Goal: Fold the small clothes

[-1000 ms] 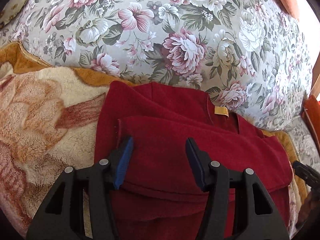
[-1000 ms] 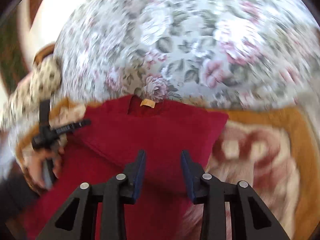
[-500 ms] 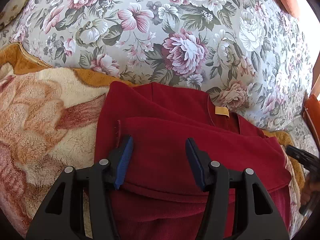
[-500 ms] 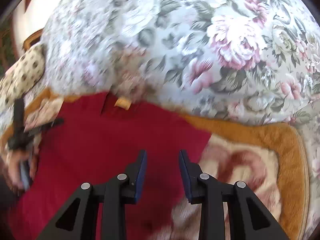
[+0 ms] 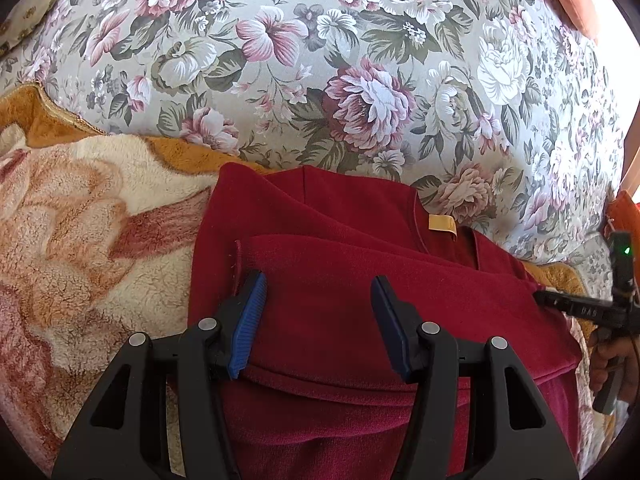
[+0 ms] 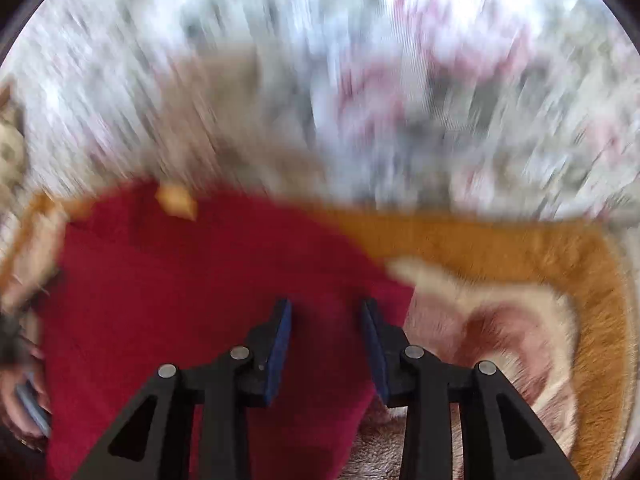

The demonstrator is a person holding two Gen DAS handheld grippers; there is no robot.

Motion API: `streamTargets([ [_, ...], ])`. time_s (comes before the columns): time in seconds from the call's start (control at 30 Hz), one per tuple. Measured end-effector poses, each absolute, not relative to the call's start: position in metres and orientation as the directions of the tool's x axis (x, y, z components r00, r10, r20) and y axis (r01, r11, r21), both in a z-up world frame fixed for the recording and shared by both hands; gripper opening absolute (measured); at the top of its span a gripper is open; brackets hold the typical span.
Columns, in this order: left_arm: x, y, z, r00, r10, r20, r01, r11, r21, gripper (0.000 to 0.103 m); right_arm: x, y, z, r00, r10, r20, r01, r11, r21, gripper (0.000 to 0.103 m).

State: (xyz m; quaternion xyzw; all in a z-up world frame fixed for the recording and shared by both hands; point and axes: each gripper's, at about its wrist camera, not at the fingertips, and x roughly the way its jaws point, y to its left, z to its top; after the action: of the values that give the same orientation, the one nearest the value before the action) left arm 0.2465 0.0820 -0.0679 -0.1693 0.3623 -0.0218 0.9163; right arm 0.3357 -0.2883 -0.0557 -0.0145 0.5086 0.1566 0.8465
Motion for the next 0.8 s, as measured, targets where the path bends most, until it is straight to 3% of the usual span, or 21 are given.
streamTargets([
  [0.1, 0.247, 0.082, -0.068, 0.737, -0.163, -0.656, -0.082, 0.942, -0.326, 0.055, 0.336, -0.282, -0.034, 0.49, 0.168, -0.855, -0.195, 0.978, 0.08, 0.034],
  [0.2, 0.246, 0.082, -0.069, 0.738, -0.166, -0.654, -0.082, 0.94, -0.332, 0.055, 0.319, -0.262, -0.015, 0.543, 0.323, -0.775, -0.27, 0.941, 0.203, 0.034],
  [0.27, 0.247, 0.083, -0.069, 0.739, -0.168, -0.653, -0.081, 0.939, -0.335, 0.055, 0.312, -0.238, -0.023, 0.497, 0.367, -0.786, -0.338, 0.917, 0.213, 0.034],
  [0.33, 0.246, 0.083, -0.069, 0.739, -0.17, -0.653, -0.081, 0.938, -0.336, 0.055, 0.311, -0.217, -0.05, 0.456, 0.273, -0.847, -0.358, 0.928, 0.107, 0.035],
  [0.47, 0.247, 0.083, -0.069, 0.736, -0.169, -0.655, -0.08, 0.94, -0.332, 0.055, 0.304, -0.21, -0.06, 0.531, 0.223, -0.817, -0.299, 0.952, 0.066, 0.04],
  [0.6, 0.251, 0.079, -0.067, 0.719, -0.185, -0.67, -0.06, 0.944, -0.325, 0.064, 0.304, -0.196, -0.062, 0.533, 0.202, -0.822, -0.302, 0.952, 0.038, 0.04],
  [0.67, 0.253, 0.078, -0.064, 0.707, -0.205, -0.677, -0.042, 0.943, -0.33, 0.069, 0.305, -0.196, -0.053, 0.47, 0.213, -0.857, -0.31, 0.948, 0.066, 0.04],
  [0.8, 0.238, 0.066, -0.046, 0.657, -0.167, -0.735, -0.029, 0.969, -0.246, 0.069, 0.252, -0.212, -0.016, 0.506, 0.265, -0.821, -0.323, 0.94, 0.105, 0.046],
])
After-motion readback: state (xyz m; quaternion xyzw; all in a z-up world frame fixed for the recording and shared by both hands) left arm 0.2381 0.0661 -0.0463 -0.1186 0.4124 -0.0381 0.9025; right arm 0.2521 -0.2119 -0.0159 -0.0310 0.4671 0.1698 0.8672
